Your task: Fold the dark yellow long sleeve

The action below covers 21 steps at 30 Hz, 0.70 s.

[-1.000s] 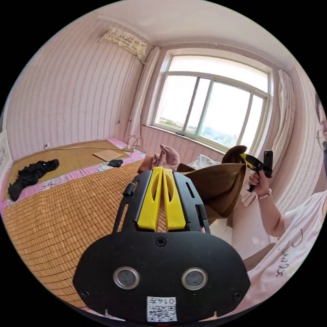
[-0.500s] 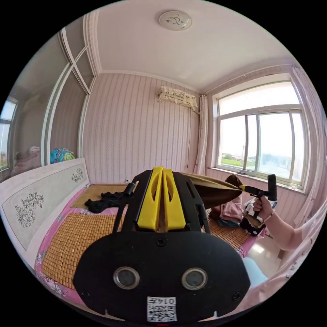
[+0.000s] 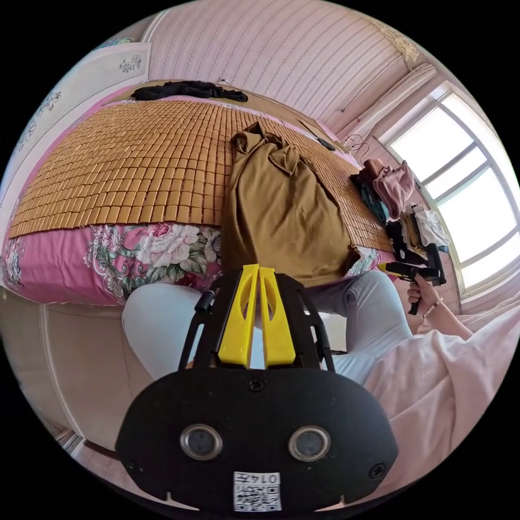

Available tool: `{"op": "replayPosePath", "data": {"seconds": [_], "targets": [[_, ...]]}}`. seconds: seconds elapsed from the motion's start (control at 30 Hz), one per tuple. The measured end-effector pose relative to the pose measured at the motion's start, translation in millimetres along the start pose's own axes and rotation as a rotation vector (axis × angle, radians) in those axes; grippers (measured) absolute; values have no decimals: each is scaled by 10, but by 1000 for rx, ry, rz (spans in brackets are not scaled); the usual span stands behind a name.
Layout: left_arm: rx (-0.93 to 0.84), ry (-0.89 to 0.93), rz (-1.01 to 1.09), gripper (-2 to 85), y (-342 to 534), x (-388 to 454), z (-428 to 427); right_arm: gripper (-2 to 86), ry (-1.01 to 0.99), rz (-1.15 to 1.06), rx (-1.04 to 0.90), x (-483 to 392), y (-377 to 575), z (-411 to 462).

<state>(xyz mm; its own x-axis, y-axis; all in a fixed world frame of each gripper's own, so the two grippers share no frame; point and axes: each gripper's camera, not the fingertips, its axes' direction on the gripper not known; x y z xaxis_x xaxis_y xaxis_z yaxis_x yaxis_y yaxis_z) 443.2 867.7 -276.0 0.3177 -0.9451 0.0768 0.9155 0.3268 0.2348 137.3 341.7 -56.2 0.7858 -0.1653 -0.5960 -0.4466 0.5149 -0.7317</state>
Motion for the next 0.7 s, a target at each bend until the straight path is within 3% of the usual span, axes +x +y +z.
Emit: {"op": "replayPosePath", "data": {"seconds": [0.27, 0.47, 0.7], "targets": [[-37, -29, -11, -7, -142, -85, -40, 110, 259, -50, -72, -499, -735, 393], [-120, -150, -28, 57, -285, -195, -33, 40, 425, -50, -138, -488, -963, 600], [-235, -181, 75, 98, -661, -168, 158, -3, 241, -37, -146, -309, -927, 354]]}}
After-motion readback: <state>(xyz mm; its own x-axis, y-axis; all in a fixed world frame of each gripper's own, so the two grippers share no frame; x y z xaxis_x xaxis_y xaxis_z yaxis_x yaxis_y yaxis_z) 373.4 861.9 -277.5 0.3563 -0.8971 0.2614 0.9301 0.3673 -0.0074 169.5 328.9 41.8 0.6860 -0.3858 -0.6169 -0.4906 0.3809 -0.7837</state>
